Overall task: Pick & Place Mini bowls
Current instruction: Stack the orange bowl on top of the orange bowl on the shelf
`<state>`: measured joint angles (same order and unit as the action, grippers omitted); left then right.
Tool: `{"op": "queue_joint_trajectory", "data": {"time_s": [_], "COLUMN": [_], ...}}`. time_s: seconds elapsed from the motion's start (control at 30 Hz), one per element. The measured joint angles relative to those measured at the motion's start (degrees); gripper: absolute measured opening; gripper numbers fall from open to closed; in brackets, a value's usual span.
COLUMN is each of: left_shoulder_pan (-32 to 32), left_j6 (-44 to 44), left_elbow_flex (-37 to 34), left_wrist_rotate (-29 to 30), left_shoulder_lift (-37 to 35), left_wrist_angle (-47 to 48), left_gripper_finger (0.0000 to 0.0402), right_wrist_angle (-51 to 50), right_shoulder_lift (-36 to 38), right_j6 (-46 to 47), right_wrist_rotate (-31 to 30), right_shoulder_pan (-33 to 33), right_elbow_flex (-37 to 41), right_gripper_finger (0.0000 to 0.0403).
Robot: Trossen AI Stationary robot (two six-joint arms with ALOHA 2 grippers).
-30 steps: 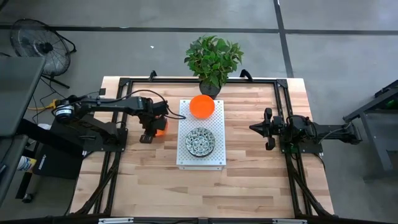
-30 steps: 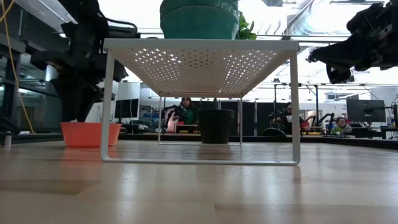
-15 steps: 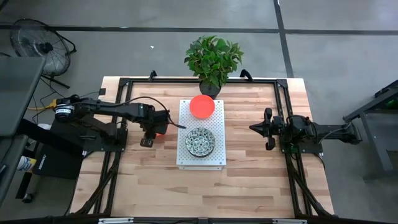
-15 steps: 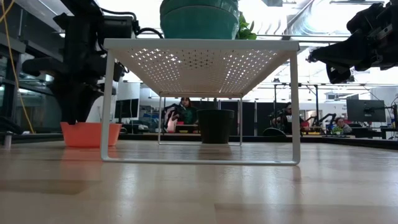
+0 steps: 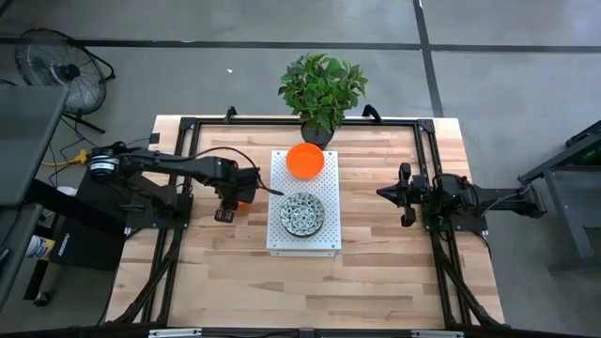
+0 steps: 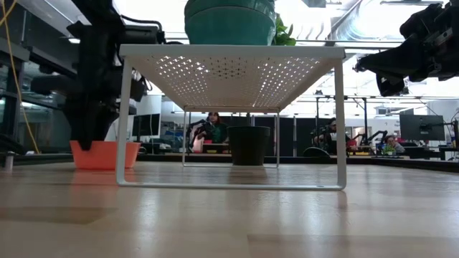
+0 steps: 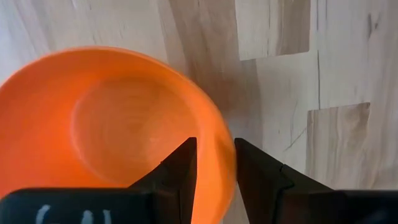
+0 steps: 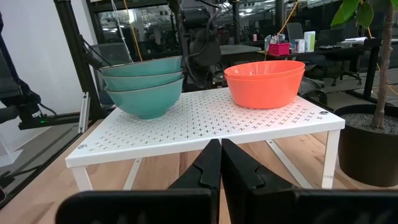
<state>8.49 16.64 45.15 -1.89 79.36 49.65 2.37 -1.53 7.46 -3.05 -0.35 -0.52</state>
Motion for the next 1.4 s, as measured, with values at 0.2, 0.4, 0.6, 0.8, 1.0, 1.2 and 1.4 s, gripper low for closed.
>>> {"op": "queue_joint_trajectory", "data": {"time_s": [0.2,0.4,0.6,0.8,1.0,1.2,1.4], "left_shoulder_pan": [0.09,0.09,-0.37,-2.68,-6.56,-8.68,-8.54], "left_j6": [-0.22,1.31,2.59,2.46,3.26,7.88,19.46], "left_elbow_flex": [0.00,0.06,0.13,2.55,8.17,15.78,24.07], "left_wrist_rotate": [1.40,1.14,0.60,4.34,8.60,13.82,14.95], "left_shoulder_lift": [0.28,0.17,-0.16,-2.95,-7.16,-11.55,-13.90], "left_wrist_angle": [0.06,0.37,2.33,8.53,14.75,20.06,18.52], "left_gripper_finger": [0.0083,0.0010,0.0004,0.0002,0.0001,0.0001,0.0000], "right_wrist_angle": [0.00,0.00,0.00,0.00,0.04,0.02,0.02], "right_shoulder_lift": [-0.01,-0.01,-0.01,0.01,-0.01,0.01,0.01], "right_j6": [0.00,0.00,0.00,0.00,0.00,0.00,0.00], "right_wrist_rotate": [0.00,0.01,0.00,0.01,0.00,0.02,0.01], "right_shoulder_pan": [-0.01,0.00,-0.01,0.01,0.01,0.01,0.01], "right_elbow_flex": [-0.02,-0.01,-0.02,-0.01,-0.02,0.00,-0.02], "right_gripper_finger": [0.0000,0.0000,0.0000,0.0000,0.0000,0.0000,0.0000]}}
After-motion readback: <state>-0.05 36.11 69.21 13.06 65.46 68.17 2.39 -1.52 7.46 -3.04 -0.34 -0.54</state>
